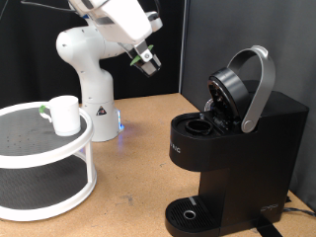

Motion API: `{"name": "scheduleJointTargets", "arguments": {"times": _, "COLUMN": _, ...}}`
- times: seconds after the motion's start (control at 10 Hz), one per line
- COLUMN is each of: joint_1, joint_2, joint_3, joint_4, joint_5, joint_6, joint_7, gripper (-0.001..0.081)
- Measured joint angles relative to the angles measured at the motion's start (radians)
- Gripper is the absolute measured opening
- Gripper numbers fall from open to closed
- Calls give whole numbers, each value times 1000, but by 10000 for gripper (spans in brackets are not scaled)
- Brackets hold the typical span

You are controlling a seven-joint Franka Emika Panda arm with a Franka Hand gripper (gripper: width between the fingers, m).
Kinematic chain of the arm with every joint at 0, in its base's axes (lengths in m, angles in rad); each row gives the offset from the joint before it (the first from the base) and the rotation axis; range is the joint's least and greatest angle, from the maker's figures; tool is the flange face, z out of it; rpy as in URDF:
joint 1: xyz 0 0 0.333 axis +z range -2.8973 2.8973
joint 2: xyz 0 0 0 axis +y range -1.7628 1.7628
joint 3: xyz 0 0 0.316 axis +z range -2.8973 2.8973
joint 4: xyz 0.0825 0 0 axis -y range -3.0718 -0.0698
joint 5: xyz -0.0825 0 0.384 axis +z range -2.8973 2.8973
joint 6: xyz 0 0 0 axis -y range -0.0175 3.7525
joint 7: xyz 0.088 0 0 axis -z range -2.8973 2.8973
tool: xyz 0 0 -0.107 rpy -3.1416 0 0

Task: Make a cup of coffee with the keurig machine

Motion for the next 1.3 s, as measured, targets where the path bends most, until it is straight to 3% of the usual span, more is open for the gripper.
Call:
{"name": "scheduleJointTargets", "arguments": {"times": 0.6, "joint_1": 15, "joint_2": 14, "joint_3": 62, "joint_4": -29, "joint_5": 9, "joint_6": 103, "joint_7": 27, "gripper": 473}}
{"name": "scheduleJointTargets", "arguments": {"times": 1.0, "joint_1": 23, "joint_2": 25, "joint_3": 64, "joint_4": -20, "joint_5": 73, "joint_6": 70, "joint_7": 8, "gripper": 468}}
{"name": "scheduleJointTargets", "arguments": {"times": 1.3, "joint_1": 32, "joint_2": 84, "joint_3": 100, "joint_4": -10, "joint_5": 53, "joint_6": 66, "joint_7": 30, "gripper": 468}}
